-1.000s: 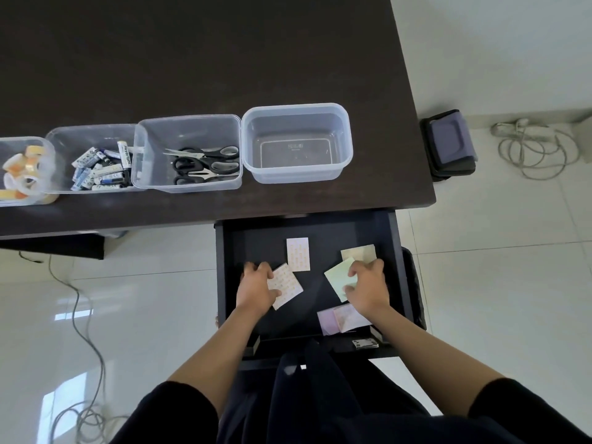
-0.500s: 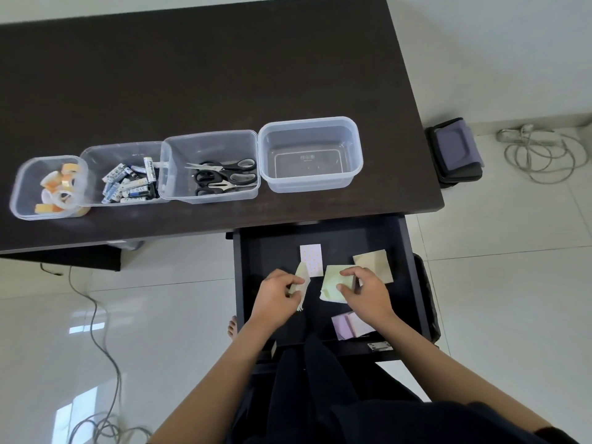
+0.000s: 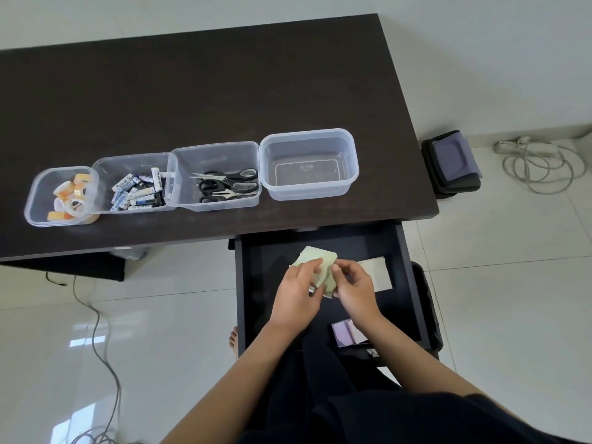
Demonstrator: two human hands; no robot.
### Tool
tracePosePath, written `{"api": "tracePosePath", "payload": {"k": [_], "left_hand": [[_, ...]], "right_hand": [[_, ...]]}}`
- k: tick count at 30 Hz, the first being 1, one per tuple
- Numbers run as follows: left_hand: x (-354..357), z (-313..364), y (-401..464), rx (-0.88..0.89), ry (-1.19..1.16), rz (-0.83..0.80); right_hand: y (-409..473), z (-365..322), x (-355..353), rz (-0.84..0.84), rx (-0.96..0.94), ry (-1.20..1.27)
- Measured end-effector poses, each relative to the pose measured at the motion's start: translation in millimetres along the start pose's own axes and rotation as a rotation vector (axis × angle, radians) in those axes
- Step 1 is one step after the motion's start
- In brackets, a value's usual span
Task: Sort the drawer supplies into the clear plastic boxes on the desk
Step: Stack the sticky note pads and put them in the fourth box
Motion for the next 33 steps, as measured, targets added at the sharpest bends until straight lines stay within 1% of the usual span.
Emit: {"api": "tracePosePath", "payload": {"k": [4, 8, 11, 12, 14, 16, 17, 19, 21, 28, 31, 33], "left_hand": [[0.6, 8.0, 1.6, 0.025, -0.012, 0.003], [-1.8, 9.2, -0.1, 0.055, -0.024, -0.01], [-5.3, 3.3, -1.4, 0.117, -0.01, 0.082], [-8.2, 1.2, -0.6, 0.092, -0.019, 0.115], [-15.3, -2.8, 1.2, -0.053, -0.085, 0.13], [-19.3, -6.6, 3.1, -0.212, -0.188, 0.037], [-18.6, -9.4, 3.8, -0.263, -0.249, -0.029], [-14.1, -11.2, 3.1, -0.298, -0.35, -0.151], [-7.8, -11.9, 0.5, -0.305, -0.388, -0.217], [2.5, -14.7, -14.6, -0.482, -0.616, -0.232], [5.0, -13.2, -19.1, -0.543, -0.709, -0.242], [6.1, -11.7, -20.7, -0.596, -0.786, -0.198]], "right_hand": [[-1.8, -1.5, -0.7, 0.063, -0.005, 0.038], [-0.8, -2.5, -6.9, 0.063, -0.034, 0.005], [-0.5, -3.4, -12.2, 0.04, -0.063, -0.031], [-0.2, -3.1, -14.0, 0.035, -0.078, -0.055], [-0.3, -2.9, -17.5, 0.012, -0.103, -0.096], [-1.6, -3.0, -20.0, -0.018, -0.116, -0.121], [-2.3, -2.1, -20.6, -0.034, -0.119, -0.131], [-5.0, 0.2, -21.3, -0.075, -0.111, -0.139], [-7.1, 3.5, -20.4, -0.104, -0.083, -0.119], [-11.3, 14.8, -15.4, -0.081, 0.075, 0.005], [-13.0, 17.4, -13.1, -0.1, 0.096, 0.024], [-11.9, 19.0, -12.2, -0.127, 0.095, 0.024]]}}
Point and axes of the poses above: each hand's wrist, its own y-axis towards the middle knuckle, its own x-axis out of the palm, z = x × y, the point moved 1 cm from there along y, towards the middle knuckle, and after that the axes turned 3 degrees about x, right-handed, at the moved point
